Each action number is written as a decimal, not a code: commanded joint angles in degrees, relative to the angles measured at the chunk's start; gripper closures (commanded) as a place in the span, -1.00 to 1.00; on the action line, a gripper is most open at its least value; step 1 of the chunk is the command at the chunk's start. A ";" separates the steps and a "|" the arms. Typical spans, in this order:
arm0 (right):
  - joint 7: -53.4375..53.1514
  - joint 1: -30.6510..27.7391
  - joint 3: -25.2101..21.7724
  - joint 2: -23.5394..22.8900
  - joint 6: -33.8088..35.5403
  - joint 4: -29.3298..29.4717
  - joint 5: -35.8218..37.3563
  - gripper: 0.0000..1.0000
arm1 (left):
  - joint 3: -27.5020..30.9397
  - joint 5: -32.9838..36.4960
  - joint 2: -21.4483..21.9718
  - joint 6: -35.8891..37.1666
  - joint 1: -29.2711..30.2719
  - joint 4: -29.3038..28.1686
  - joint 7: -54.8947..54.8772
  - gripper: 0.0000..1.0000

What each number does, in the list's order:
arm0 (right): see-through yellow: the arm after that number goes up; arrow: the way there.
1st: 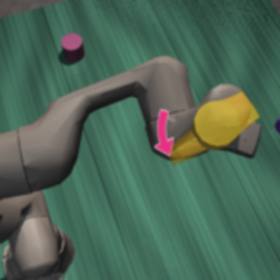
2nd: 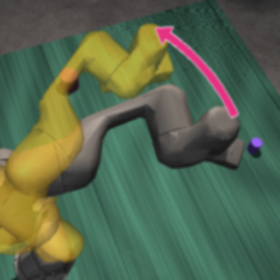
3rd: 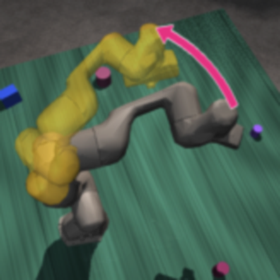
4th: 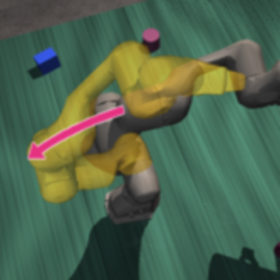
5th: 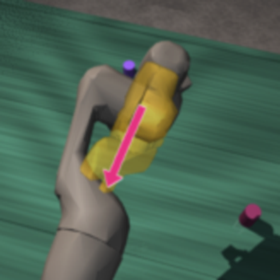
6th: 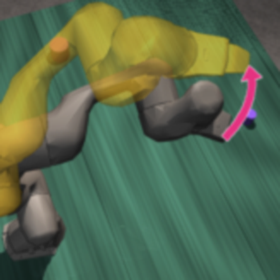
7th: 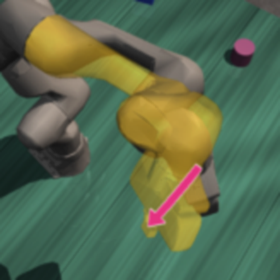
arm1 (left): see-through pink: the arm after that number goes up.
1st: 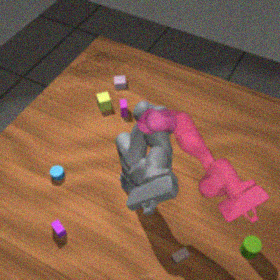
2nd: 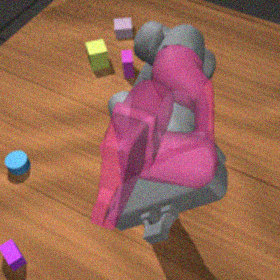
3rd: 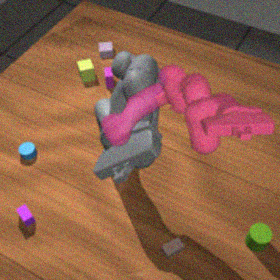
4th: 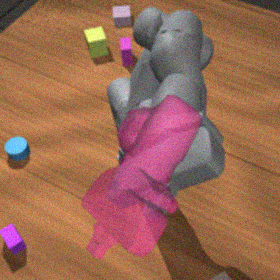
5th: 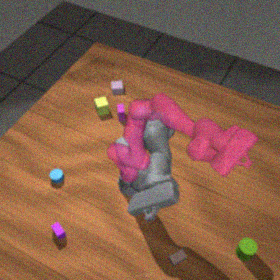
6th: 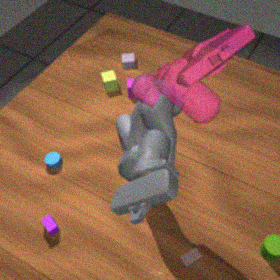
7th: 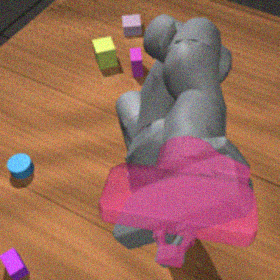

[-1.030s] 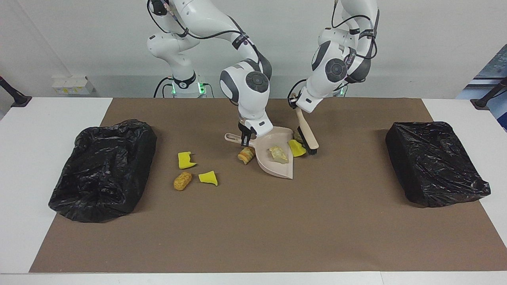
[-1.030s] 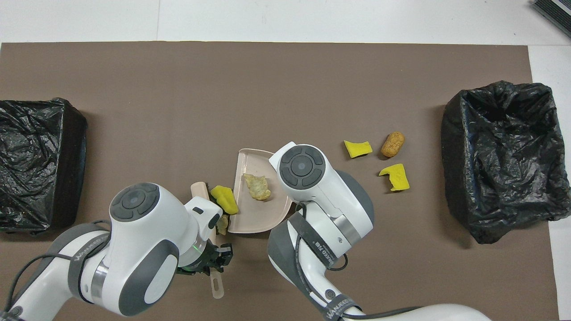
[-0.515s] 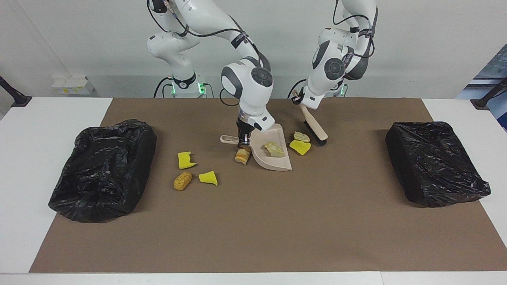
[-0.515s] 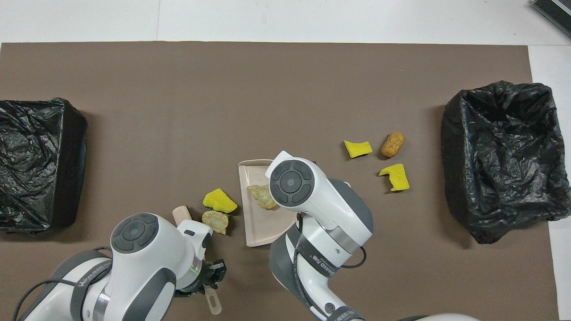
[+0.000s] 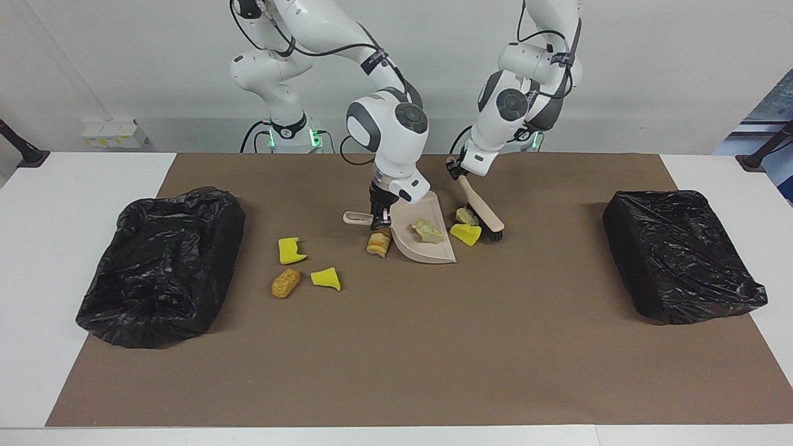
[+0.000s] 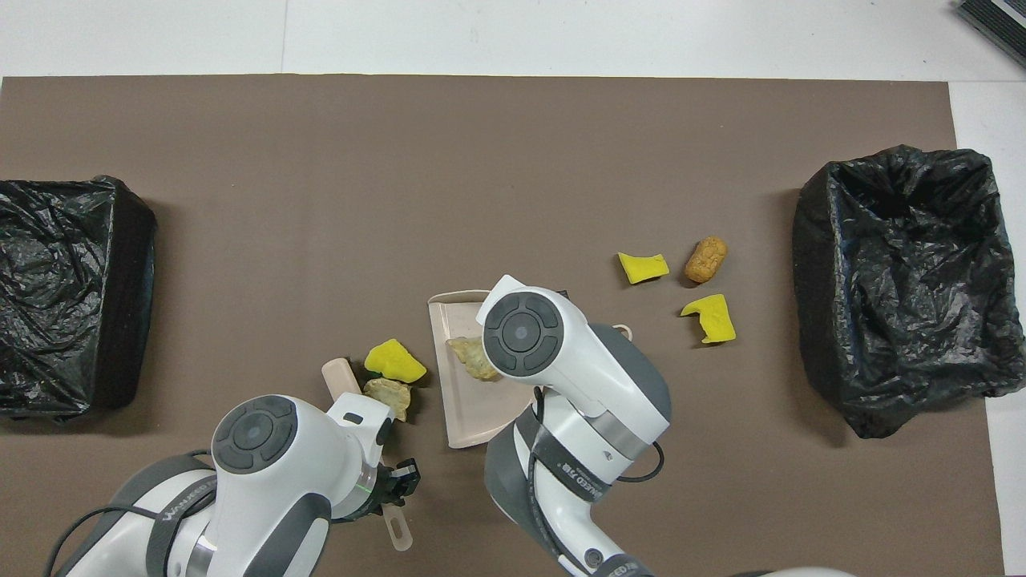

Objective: Sweep and dump trash in bin
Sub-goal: 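Sweep the remaining pieces into the dustpan with the left gripper, then carry the loaded dustpan with the right gripper to the nearby bin, then tip the dustpan with the right gripper to dump pieces into bin, then bring the empty dustpan back with the right gripper toward the center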

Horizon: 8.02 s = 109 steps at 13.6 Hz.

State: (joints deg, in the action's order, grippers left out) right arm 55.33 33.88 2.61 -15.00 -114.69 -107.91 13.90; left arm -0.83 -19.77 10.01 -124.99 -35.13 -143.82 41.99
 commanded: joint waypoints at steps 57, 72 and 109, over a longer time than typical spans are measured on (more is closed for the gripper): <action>35.63 -56.46 -0.41 13.15 -1.32 2.53 43.31 1.00 | -1.20 -5.09 6.00 6.69 -16.55 -4.19 -1.12 1.00; 34.51 -45.84 0.82 14.30 0.87 3.33 21.81 1.00 | -0.67 0.25 3.52 7.65 -9.18 2.38 -8.39 -1.00; -94.62 -0.74 1.61 -24.55 12.75 38.84 -20.05 1.00 | 1.00 17.92 -5.35 45.62 30.12 59.53 -51.82 -1.00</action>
State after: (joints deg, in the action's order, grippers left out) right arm -38.01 33.09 3.95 -37.81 -101.68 -71.98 -4.94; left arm 0.43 -2.84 5.18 -80.92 -5.50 -85.37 -7.52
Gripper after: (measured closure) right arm 0.683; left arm 0.000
